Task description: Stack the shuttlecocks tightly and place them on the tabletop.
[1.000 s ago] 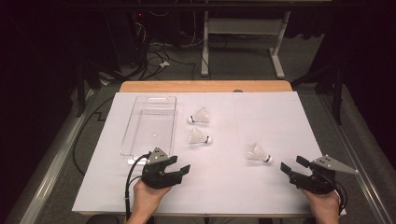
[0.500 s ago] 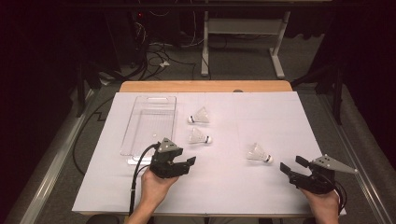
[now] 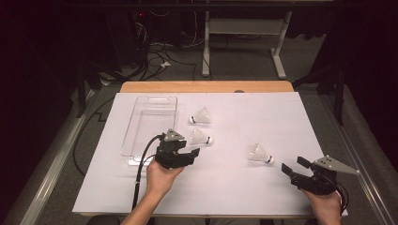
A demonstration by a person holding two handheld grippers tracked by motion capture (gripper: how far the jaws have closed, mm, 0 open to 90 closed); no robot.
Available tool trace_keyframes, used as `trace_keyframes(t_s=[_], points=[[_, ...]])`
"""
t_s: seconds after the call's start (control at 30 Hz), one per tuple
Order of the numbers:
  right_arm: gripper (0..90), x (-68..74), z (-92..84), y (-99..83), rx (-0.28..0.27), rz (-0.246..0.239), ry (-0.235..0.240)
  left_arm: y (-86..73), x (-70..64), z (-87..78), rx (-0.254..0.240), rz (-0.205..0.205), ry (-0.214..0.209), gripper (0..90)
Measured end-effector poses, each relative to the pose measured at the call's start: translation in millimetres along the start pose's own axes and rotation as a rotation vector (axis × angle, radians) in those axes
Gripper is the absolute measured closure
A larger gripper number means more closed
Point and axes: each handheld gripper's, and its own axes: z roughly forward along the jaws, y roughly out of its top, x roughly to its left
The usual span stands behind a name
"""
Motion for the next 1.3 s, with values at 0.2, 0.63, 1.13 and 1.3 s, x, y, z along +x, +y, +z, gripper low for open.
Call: trace_keyframes(t_s=[0.2, 0.63, 1.13, 1.3], points=[[26.9, 0.0, -0.3, 0.0, -0.002, -0.004, 0.002, 11.4, 3.9, 2.9, 0.003, -0.004, 0.011, 40.9], [26.9, 0.6, -0.5, 0.0, -0.002, -0.001, 0.005, 34.5, 10.7, 9.9, 0.008, -0.012, 0.027, 40.8], [26.9, -1.2, 0.4, -0.5, 0.001, 0.009, 0.011, 59.7, 18.9, 24.1, 0.025, -0.021, 0.048, 40.4], [26.9, 0.0, 0.4, -0.3, 0.003, 0.005, 0.014, 67.1, 19.0, 27.5, 0.033, -0.014, 0.063, 40.3]])
